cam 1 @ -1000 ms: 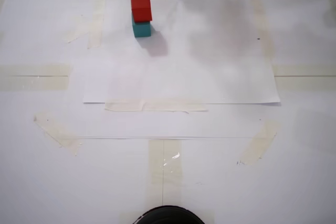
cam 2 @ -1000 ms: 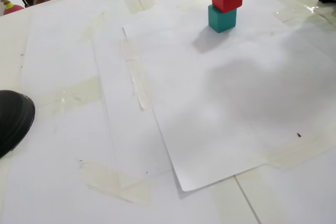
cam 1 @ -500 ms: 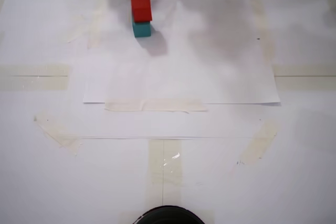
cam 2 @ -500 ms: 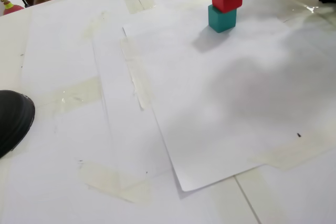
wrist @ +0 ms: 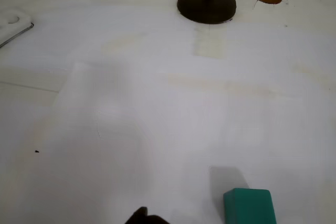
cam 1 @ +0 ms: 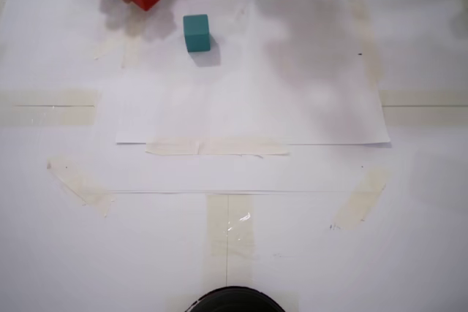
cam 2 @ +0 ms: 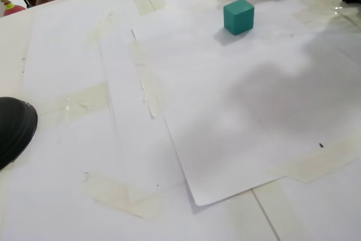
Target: Put the red cube on the top of the blue cube.
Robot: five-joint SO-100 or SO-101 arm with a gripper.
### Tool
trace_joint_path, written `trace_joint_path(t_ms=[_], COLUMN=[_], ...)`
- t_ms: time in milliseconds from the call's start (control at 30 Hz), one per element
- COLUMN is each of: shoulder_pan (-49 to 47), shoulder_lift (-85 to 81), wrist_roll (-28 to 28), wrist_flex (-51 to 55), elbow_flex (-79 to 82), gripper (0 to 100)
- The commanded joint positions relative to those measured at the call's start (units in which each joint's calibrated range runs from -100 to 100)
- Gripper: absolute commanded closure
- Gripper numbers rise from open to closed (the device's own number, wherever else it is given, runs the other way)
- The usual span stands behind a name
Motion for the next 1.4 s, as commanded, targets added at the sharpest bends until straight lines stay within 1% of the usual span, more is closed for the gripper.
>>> trace_joint_path(t_ms=[0, 900, 1033, 1067, 1233, 1367], shoulder_pan=[-0.4, -2.8, -2.6, -2.5, -1.8, -1.3], shoulder_lift=[-0.5, -0.5, -0.5, -0.5, -0.5, -0.5], wrist_roll=[-0.5, -0.6, -1.2, -1.5, -4.1, -5.7], wrist_flex=[-1.9, -3.2, -2.9, -2.6, 2.4, 4.6], elbow_flex=[-2.4, 2.1, 0.5, -0.1, -6.1, -10.2], gripper=[100, 99, 95, 92, 85, 84])
